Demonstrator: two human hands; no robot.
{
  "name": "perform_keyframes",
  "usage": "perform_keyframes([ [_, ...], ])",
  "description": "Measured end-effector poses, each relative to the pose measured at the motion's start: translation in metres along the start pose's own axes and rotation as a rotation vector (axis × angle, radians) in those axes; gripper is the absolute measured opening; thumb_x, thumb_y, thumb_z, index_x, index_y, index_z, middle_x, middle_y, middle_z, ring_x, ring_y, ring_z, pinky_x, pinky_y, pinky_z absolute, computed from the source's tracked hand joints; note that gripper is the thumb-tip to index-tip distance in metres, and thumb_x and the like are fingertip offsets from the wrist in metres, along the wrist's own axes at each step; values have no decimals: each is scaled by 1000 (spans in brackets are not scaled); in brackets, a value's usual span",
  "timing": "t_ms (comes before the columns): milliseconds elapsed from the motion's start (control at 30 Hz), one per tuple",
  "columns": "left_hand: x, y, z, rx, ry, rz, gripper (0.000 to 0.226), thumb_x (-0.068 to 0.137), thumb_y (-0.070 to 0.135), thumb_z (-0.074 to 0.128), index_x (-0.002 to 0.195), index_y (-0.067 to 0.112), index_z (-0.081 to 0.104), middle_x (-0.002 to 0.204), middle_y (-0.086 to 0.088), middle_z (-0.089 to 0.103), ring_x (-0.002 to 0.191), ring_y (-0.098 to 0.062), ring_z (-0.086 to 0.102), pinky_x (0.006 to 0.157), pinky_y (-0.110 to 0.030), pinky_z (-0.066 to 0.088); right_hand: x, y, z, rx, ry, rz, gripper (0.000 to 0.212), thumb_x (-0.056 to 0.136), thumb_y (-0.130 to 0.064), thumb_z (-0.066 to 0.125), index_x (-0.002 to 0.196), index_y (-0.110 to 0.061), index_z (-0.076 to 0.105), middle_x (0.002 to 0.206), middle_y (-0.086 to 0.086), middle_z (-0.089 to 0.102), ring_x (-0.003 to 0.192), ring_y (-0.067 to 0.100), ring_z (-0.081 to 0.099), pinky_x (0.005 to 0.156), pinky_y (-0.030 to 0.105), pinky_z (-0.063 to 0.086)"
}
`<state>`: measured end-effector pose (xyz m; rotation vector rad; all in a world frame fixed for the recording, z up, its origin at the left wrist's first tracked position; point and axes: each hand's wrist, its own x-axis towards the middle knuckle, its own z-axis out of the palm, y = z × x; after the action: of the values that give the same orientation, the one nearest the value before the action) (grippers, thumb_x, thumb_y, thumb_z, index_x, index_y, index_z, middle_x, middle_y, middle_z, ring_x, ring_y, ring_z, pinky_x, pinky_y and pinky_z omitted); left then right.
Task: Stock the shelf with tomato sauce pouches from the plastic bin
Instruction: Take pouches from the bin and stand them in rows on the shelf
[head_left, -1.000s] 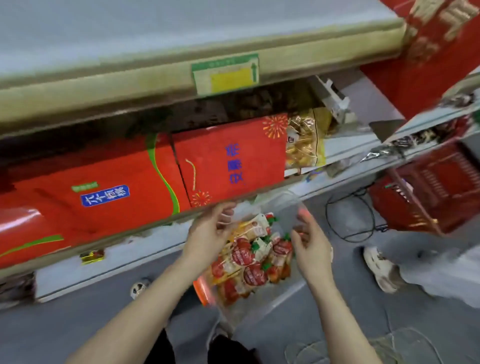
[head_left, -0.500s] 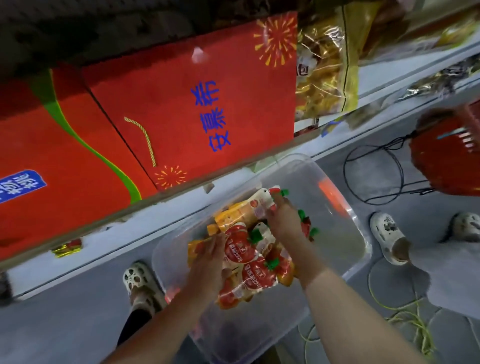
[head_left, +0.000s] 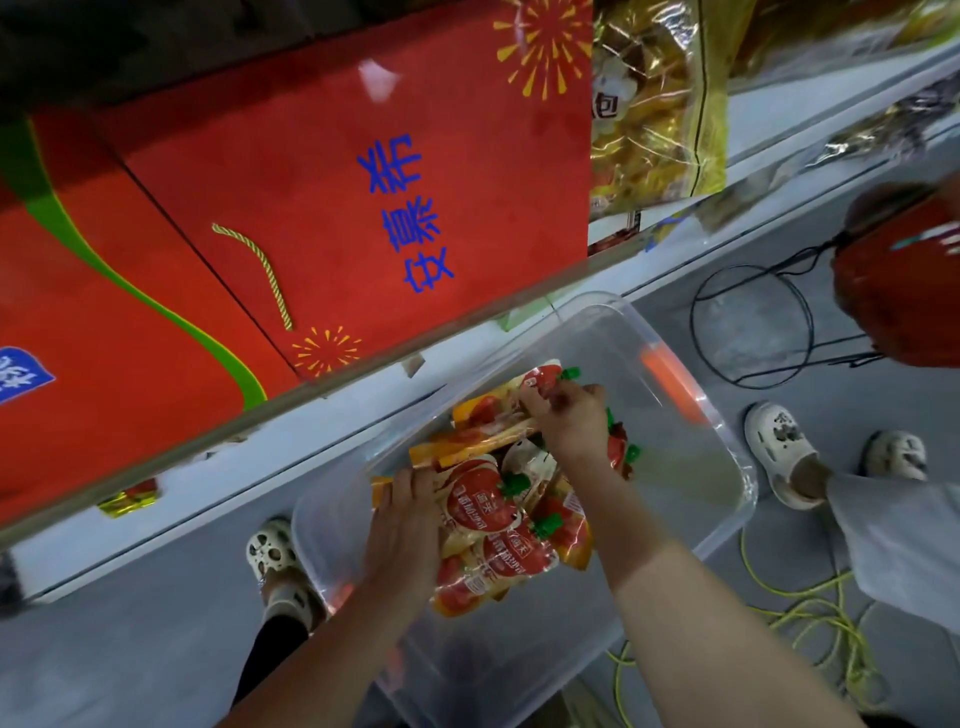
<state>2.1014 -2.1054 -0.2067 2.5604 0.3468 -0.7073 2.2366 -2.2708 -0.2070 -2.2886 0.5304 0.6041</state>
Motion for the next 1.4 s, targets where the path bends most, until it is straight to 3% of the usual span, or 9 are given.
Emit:
perform_keyframes([
  [67, 5, -4, -1, 40, -18, -19, 71, 78, 28, 75, 138, 17, 38, 134, -4, 40, 126, -25, 40, 104, -36, 40, -12, 11, -13, 91, 170, -71, 24, 86, -12, 72, 71, -11, 53, 107, 6, 39, 75, 9, 46, 89, 35, 49],
  [200, 4, -3, 1, 67, -55, -8, 76, 79, 26, 75, 142, 18, 33, 137, -6, 38, 127, -26, 40, 106, -37, 40, -27, 35, -47, 174, 248, -317, 29, 82, 13, 62, 87, -14, 54, 121, 2, 42, 103, -14, 45, 98, 40, 49],
  [433, 3, -5, 4, 180, -115, 56, 61, 86, 41, 63, 141, 25, 40, 145, -3, 45, 132, -27, 40, 112, -38, 31, -53, 15, -57, 92, 125, -595, 64, 93, 3, 60, 147, -25, 39, 166, 0, 3, 138, -25, 2, 91, -8, 30],
  [533, -1, -3, 3, 68, -85, 38, 57, 89, 41, 61, 140, 27, 40, 139, -1, 53, 130, -26, 46, 110, -40, 36, -55, 4, -38, 241, 254, -484, 85, 84, 2, 73, 149, -32, 29, 159, 1, 25, 141, -2, 33, 104, 15, 43],
  [600, -4, 1, -1, -133, -90, -43, 62, 89, 38, 64, 143, 26, 34, 137, -3, 55, 124, -28, 53, 103, -43, 44, -51, -3, -25, 493, 236, -253, 77, 81, -5, 78, 141, -33, 38, 129, -1, 56, 107, 11, 64, 91, 30, 56],
  [733, -10, 2, -10, -407, -121, -133, 65, 89, 35, 64, 142, 20, 30, 136, -6, 55, 119, -28, 58, 98, -47, 50, -34, -11, 0, 596, 25, 24, 23, 87, -21, 75, 106, -24, 63, 99, -1, 71, 95, 20, 69, 94, 46, 56],
  [867, -17, -1, -21, -649, -146, -135, 58, 85, 29, 71, 132, 25, 38, 132, 0, 56, 118, -23, 58, 96, -45, 52, -28, -15, 2, 724, -80, 221, 44, 88, -34, 71, 124, -12, 59, 118, 8, 68, 108, 25, 66, 91, 37, 52],
  [1233, -69, 42, -113, -1129, -116, -43, 33, 94, 33, 56, 126, 39, 49, 110, 23, 64, 97, 3, 63, 75, -13, 49, -117, -42, -88, 830, -2, 88, 21, 79, -27, 82, 97, -24, 72, 95, 2, 78, 91, 26, 74, 89, 52, 58],
  [1400, -107, 55, -184, -1101, 21, 130, 28, 93, 34, 60, 120, 37, 56, 112, 10, 69, 106, -8, 64, 91, -27, 51, -176, -94, -132, 747, 49, -159, 25, 80, -39, 79, 92, -18, 75, 93, 5, 78, 92, 28, 74, 89, 55, 57],
])
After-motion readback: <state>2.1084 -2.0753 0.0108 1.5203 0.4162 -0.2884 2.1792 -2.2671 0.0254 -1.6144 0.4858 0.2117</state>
